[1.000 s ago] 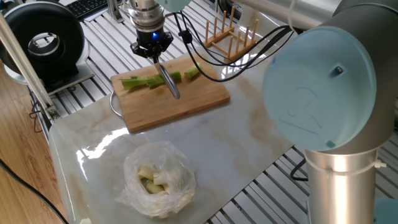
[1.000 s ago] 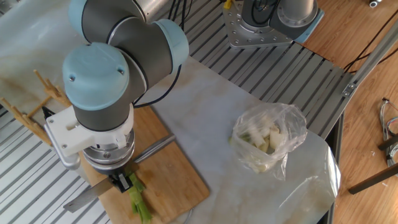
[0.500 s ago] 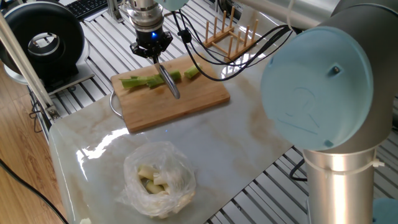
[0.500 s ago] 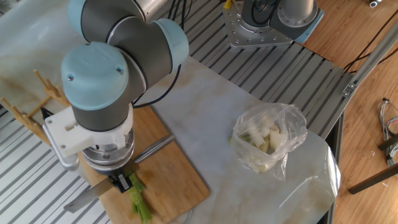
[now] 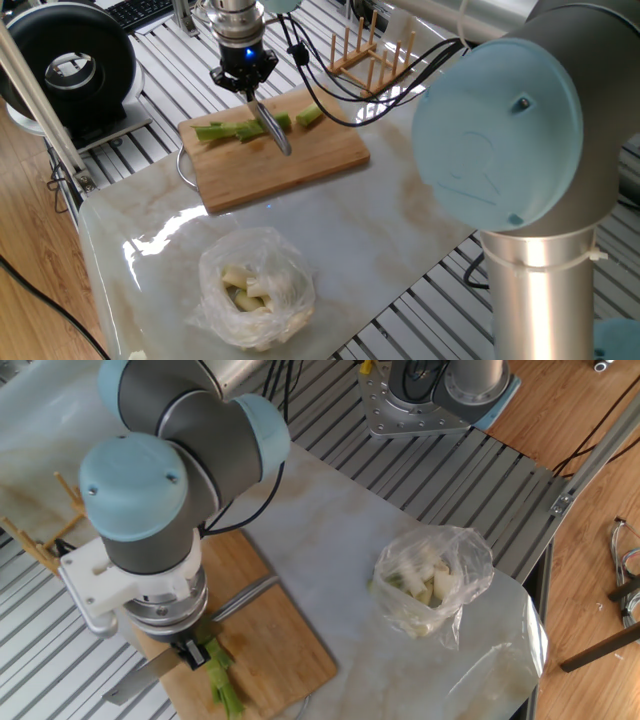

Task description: Chop the scallions

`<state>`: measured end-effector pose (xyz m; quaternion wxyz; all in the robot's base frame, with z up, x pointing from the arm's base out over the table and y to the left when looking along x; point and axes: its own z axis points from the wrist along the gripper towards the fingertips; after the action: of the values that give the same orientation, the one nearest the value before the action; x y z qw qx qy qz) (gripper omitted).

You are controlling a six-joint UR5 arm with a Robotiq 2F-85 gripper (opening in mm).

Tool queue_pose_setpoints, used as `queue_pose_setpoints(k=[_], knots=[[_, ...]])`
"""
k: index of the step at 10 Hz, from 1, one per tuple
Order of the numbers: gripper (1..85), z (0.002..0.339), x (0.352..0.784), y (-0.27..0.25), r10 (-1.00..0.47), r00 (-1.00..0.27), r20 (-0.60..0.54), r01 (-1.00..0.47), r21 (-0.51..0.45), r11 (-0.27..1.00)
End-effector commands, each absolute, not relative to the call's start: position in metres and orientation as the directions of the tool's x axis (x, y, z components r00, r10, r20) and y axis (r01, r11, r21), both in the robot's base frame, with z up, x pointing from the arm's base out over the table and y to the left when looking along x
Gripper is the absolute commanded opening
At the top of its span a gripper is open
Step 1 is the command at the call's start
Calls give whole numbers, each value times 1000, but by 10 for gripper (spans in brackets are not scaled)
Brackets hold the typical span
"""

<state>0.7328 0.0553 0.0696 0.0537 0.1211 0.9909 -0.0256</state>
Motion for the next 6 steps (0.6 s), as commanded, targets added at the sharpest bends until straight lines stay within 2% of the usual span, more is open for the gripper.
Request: queue_pose_setpoints(k=[1, 6], knots=[[10, 75, 735, 52, 259, -963, -67, 261, -13, 965], [10, 70, 733, 49, 271, -961, -61, 273, -15, 962]])
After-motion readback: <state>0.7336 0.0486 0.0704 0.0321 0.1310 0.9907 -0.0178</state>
